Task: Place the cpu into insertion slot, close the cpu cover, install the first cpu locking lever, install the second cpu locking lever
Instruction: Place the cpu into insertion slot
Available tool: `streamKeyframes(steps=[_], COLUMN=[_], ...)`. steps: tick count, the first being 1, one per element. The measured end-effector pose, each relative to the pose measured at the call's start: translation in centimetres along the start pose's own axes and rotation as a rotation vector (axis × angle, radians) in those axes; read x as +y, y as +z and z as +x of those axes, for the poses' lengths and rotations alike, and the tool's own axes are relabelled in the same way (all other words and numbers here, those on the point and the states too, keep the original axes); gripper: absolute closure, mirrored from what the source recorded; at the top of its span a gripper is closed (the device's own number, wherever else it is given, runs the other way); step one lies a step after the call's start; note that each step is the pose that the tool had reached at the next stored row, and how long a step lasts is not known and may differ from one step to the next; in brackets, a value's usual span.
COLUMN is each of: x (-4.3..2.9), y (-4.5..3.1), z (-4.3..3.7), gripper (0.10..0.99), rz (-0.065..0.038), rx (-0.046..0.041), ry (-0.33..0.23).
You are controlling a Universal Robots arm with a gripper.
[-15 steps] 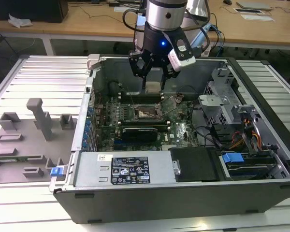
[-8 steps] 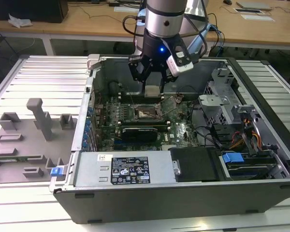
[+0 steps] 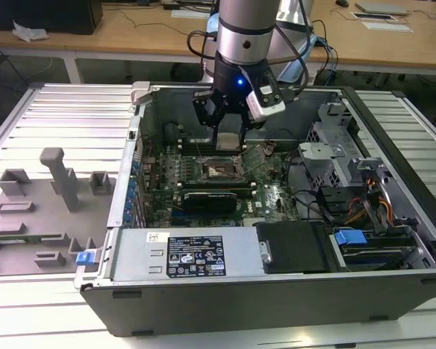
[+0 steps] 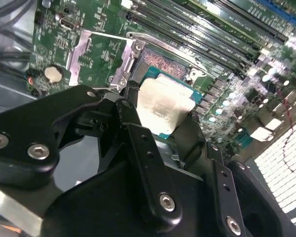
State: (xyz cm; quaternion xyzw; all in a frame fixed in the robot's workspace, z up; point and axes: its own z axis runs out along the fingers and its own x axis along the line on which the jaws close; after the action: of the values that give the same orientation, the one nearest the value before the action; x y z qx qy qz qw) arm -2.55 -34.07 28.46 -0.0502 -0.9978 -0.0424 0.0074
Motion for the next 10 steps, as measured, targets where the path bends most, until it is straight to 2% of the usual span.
streamKeyframes(steps=[9,10], x=[-0.03,-0.03], y=[0.37,0.43], z=[-0.01,-0.01], gripper=[0.549,0.549], rz=[-0.003,-0.004], rx=[-0.0131,-0.0158], ry=[0.156,0.188])
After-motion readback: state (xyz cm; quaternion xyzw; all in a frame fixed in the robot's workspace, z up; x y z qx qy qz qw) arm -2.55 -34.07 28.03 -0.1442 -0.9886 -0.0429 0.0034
